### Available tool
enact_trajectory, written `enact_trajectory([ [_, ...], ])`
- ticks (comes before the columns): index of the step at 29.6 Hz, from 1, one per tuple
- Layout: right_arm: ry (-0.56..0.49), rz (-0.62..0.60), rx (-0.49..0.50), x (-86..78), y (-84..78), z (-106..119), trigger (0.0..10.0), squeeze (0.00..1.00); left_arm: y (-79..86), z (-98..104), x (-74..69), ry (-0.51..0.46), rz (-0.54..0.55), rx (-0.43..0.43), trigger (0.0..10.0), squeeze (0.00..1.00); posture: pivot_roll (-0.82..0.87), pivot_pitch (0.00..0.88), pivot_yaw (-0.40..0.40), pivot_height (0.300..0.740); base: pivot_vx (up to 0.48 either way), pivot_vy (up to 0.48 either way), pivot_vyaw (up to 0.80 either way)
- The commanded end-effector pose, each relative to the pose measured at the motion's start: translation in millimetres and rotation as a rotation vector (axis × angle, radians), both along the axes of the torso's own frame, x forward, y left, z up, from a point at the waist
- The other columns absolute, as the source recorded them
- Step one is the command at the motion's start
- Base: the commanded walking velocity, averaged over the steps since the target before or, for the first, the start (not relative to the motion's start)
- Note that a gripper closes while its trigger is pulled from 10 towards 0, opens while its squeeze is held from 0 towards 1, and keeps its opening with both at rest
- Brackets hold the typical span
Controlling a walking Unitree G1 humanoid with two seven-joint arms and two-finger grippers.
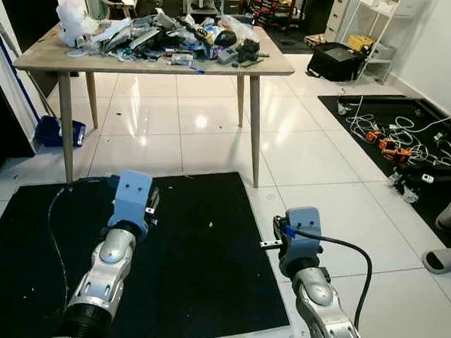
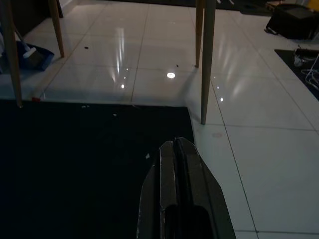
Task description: Picking trash to rubbish bin
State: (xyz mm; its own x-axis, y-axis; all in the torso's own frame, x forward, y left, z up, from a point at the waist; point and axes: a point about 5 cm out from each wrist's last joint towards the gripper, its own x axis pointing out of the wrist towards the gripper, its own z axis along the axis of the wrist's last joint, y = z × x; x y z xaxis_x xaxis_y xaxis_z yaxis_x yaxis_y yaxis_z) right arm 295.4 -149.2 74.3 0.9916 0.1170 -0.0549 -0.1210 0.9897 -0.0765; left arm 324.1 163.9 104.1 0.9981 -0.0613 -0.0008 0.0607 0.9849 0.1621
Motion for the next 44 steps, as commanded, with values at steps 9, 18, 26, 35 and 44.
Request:
enact_trajectory([
  [9,0.063,-0.052,-0.011,-9.4,-4.7,-19.8,10.0,0.0,5.8,-8.4,2.1,0.055,0.014,0.037,10.0,0.0,-0.01,0.041,0.015,0.74,0.0,0.0,0.0],
  [18,0.066,-0.097,0.039,-10.8,-4.5,-22.3,10.0,0.0,0.0,-8.6,3.6,0.047,-0.023,-0.017,10.0,0.0,-0.02,0.047,0.03,0.74,0.0,0.0,0.0],
  [26,0.078,-0.11,0.032,-11.8,-9.6,-25.3,10.0,0.0,-8.5,-19.5,-0.3,0.115,-0.047,-0.029,10.0,0.0,-0.03,0.037,0.036,0.74,0.0,0.0,0.0],
  [35,0.066,-0.103,0.006,-10.0,-7.3,-23.0,10.0,0.0,-15.3,-23.0,-1.4,0.128,-0.073,-0.009,10.0,0.0,-0.04,0.03,0.048,0.74,0.027,0.0,0.0],
  [44,0.067,-0.091,0.002,-10.8,-2.9,-23.5,10.0,0.0,-16.3,-17.2,2.2,0.105,-0.074,0.003,10.0,0.0,-0.04,0.029,0.047,0.74,0.431,0.0,0.0],
])
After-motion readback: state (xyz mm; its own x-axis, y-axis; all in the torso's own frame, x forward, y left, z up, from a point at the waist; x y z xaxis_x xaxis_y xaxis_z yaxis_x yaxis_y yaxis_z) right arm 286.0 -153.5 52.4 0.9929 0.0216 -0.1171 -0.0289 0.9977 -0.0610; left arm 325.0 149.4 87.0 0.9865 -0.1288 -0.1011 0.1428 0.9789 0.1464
